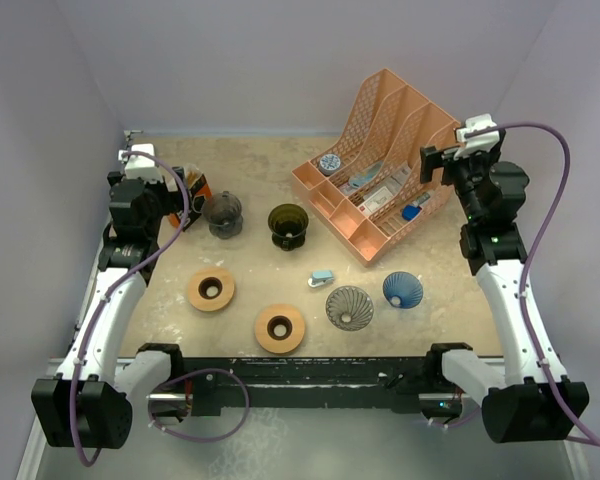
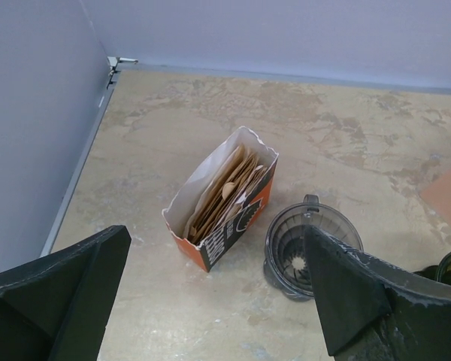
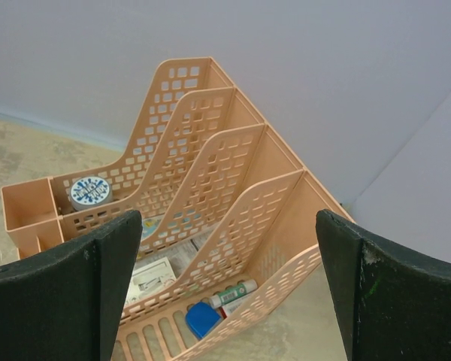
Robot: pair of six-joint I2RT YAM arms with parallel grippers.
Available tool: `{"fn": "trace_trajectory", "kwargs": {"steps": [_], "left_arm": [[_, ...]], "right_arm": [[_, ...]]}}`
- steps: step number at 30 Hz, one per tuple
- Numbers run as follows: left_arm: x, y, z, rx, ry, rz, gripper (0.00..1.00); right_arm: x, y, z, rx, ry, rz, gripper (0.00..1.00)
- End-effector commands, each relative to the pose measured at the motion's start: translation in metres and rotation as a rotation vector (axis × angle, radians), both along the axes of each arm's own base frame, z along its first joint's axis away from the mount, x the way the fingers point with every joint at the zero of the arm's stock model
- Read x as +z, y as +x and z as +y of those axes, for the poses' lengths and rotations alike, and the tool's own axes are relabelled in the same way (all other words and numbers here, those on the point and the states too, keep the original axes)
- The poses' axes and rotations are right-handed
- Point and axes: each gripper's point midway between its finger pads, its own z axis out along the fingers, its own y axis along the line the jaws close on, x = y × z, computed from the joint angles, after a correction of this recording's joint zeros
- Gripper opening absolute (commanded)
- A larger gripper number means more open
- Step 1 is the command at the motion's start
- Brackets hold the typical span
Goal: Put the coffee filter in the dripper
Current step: Move the coffee server to the center of the board.
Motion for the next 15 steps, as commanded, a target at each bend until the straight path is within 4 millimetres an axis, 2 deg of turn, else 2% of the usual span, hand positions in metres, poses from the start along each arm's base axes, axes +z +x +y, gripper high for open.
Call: {"fn": "trace_trajectory", "kwargs": {"steps": [1,9,13,15], "left_arm": [[0.027,0.004,0.003,0.015,0.03,-0.089,1.0],[0.03,0.002,0.003,0.004,0.056,-0.073,1.0],[0.026,0.003,-0.004,-0.042,0.071,-0.046,1.0],[0.019,0.004,-0.014,-0.116,0.092,-0.017,1.0]], "right_arm": [[0.044,-0.003,0.001,0.016,-0.007,-0.114,1.0],[0.052,-0.001,0.0,0.015,-0.062,-0.094,1.0],[0.044,0.005,0.002,0.036,-0.093,-0.03,1.0],[0.033,0.007,0.007,0.065,-0.12,0.012,1.0]]}}
